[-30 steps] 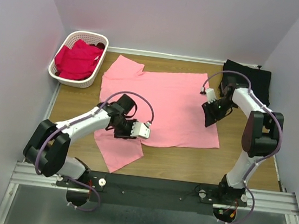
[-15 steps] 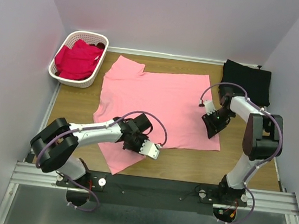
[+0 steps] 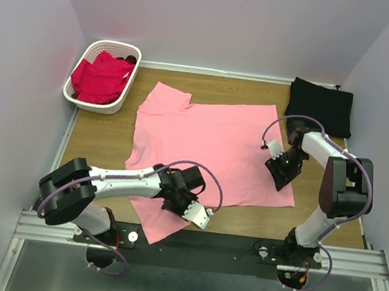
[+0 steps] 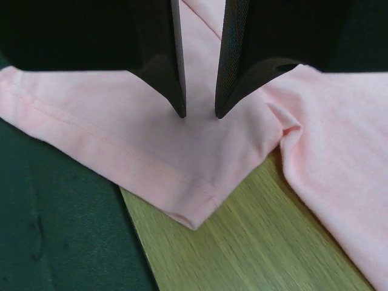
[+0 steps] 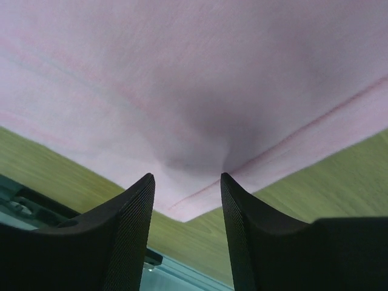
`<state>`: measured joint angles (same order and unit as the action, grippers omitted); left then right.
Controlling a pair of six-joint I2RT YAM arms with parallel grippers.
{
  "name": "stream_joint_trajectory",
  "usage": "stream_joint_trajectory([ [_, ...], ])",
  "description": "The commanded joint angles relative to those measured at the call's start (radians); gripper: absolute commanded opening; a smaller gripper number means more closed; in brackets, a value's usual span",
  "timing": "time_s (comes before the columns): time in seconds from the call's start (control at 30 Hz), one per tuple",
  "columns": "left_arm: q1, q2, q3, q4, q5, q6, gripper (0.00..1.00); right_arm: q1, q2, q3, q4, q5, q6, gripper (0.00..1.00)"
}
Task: Fold and stack the t-shirts
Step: Flatten the tshirt out
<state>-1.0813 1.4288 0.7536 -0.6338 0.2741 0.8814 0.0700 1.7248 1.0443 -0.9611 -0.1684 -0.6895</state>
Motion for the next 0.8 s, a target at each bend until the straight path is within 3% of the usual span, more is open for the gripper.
stream_joint_trajectory([
  [0.0,0.049,-0.083,0.07,-0.096,0.057,-0.003,0.36,-0.012,-0.053,0.158,-0.108,-0.072,0.004,0.59],
  [0.17,0.288,-0.096,0.289,-0.171,0.148,0.051,0.49,-0.024,0.022,0.449,-0.11,-0.224,0.08,0.69],
  [0.27,0.467,-0.013,0.449,-0.133,0.194,0.027,0.5,-0.024,0.175,0.678,-0.045,-0.267,0.212,0.67],
  [0.3,0.577,0.049,0.542,-0.106,0.218,-0.014,0.51,-0.025,0.229,0.738,0.0,-0.266,0.243,0.66],
  [0.4,0.754,0.195,0.729,-0.034,0.292,-0.126,0.51,-0.026,0.425,0.966,0.086,-0.25,0.344,0.63],
  [0.57,0.903,0.367,0.944,0.092,0.275,-0.399,0.52,-0.025,0.738,1.365,0.128,-0.165,0.456,0.58],
  [0.77,0.963,0.519,1.092,0.126,0.206,-0.473,0.52,-0.03,0.814,1.343,0.3,-0.074,0.498,0.58],
])
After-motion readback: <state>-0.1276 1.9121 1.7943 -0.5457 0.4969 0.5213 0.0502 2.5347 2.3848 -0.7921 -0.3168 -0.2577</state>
